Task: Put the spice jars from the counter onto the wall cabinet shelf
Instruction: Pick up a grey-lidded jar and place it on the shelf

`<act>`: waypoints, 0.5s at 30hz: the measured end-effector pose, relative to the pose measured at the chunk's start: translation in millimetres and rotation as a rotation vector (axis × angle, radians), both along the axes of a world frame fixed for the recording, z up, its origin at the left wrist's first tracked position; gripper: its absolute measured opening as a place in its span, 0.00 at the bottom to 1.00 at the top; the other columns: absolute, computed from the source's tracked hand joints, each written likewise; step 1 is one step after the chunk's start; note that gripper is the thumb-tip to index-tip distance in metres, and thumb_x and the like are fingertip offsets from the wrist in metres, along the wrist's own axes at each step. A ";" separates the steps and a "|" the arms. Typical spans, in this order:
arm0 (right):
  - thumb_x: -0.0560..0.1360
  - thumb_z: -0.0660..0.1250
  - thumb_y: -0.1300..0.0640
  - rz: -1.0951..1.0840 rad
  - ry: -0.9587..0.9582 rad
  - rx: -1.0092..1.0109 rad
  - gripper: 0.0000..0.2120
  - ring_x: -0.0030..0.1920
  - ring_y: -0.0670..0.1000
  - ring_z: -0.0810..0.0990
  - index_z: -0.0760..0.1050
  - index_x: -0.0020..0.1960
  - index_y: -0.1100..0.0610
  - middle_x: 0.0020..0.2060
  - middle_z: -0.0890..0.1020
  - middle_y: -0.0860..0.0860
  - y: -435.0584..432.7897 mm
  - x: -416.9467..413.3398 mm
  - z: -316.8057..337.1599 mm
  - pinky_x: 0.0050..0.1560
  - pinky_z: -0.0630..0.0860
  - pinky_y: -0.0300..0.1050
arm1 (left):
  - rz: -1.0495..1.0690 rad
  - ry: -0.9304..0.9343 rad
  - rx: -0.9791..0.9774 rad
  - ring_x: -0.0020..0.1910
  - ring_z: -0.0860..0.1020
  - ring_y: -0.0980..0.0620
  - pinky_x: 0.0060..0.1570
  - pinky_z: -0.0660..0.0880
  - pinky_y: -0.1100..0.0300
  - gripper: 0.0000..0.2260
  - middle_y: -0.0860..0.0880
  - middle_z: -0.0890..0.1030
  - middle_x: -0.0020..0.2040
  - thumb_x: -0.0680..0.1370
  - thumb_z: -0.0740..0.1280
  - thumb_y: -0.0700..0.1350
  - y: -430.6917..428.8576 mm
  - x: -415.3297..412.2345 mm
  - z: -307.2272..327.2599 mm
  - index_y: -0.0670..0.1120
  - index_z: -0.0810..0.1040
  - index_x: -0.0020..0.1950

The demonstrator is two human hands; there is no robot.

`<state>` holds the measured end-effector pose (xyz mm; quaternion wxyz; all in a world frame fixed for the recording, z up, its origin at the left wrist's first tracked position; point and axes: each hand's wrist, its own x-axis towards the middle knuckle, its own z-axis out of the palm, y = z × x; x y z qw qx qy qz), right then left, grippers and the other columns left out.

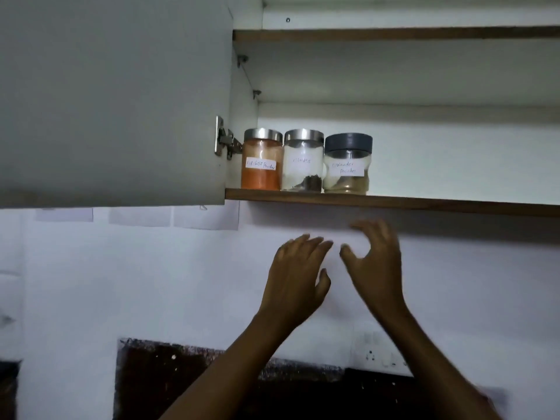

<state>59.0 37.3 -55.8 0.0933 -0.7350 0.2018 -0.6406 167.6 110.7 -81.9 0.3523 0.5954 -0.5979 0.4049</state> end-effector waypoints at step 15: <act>0.71 0.69 0.61 0.291 0.763 0.512 0.11 0.57 0.51 0.74 0.78 0.54 0.57 0.54 0.78 0.52 -3.8 55.2 -251.4 0.57 0.72 0.42 | 0.139 0.508 0.474 0.54 0.77 0.50 0.55 0.72 0.57 0.11 0.50 0.83 0.52 0.74 0.63 0.39 43.4 74.2 -231.0 0.47 0.82 0.53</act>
